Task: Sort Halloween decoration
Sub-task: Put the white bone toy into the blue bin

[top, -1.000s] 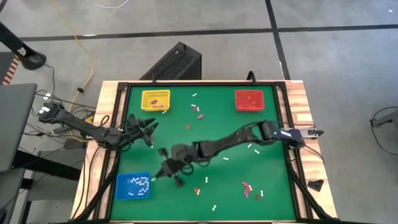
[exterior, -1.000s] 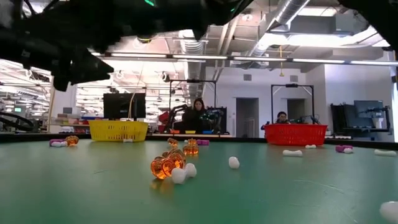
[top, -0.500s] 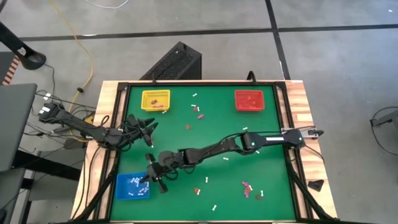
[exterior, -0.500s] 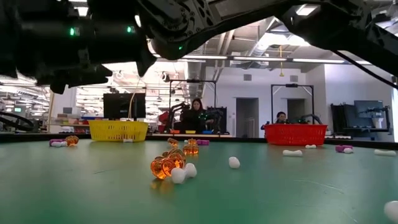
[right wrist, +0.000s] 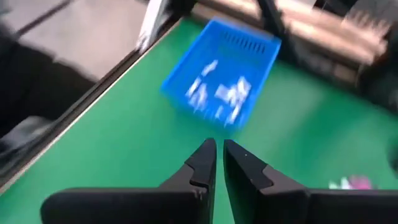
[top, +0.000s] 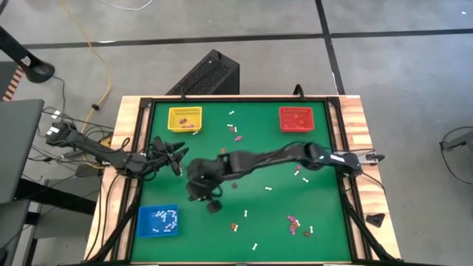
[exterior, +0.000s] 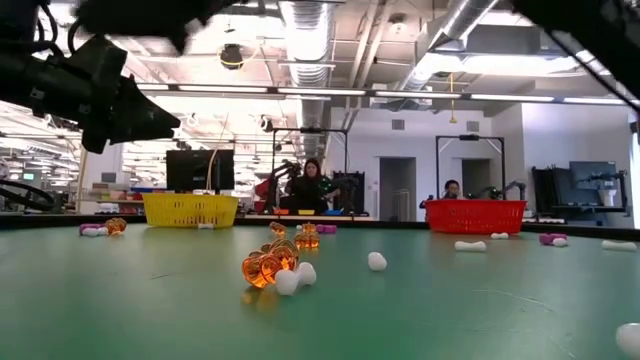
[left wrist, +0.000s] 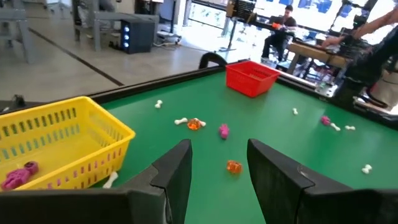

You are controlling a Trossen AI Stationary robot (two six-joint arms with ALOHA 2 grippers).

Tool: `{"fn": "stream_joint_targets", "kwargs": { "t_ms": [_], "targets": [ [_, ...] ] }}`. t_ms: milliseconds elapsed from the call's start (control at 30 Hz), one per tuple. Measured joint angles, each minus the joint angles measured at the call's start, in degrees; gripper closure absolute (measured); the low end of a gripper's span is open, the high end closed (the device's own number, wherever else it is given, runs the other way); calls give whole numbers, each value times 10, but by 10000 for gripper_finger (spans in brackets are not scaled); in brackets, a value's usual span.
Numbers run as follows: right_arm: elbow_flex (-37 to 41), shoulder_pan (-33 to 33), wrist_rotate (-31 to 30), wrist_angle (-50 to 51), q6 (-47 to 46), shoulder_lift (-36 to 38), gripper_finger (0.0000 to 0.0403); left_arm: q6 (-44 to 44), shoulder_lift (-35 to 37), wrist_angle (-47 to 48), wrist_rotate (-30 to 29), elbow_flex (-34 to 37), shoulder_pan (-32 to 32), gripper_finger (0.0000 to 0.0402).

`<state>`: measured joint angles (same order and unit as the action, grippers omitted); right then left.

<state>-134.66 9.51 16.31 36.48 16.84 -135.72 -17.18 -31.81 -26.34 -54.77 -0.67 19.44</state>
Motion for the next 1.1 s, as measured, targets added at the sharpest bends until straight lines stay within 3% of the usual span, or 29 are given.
{"fn": "stream_joint_targets", "kwargs": {
  "t_ms": [300, 400, 500, 633, 767, 933, 1100],
  "targets": [
    [1, -11, 1, 389, 40, 157, 340, -6, 0, -7, 49, 0, 0, 258],
    [20, -10, 1, 468, 27, 199, 340, -6, 0, -30, 83, 0, 0, 258],
    [85, -7, -1, 485, -2, 254, 340, -6, 0, -76, 125, 0, 0, 258],
    [245, 2, -44, 435, -50, 383, 340, 3, -4, -121, 193, -1, 0, 258],
    [465, 16, -132, 279, -136, 534, 340, 0, -45, -123, 214, -23, 0, 258],
    [722, 34, -208, 64, -243, 710, 340, -5, -171, -133, 210, -76, -1, 258],
    [915, 53, -242, -125, -284, 815, 340, 41, -329, -188, 227, -158, -1, 258]
  ]
}}
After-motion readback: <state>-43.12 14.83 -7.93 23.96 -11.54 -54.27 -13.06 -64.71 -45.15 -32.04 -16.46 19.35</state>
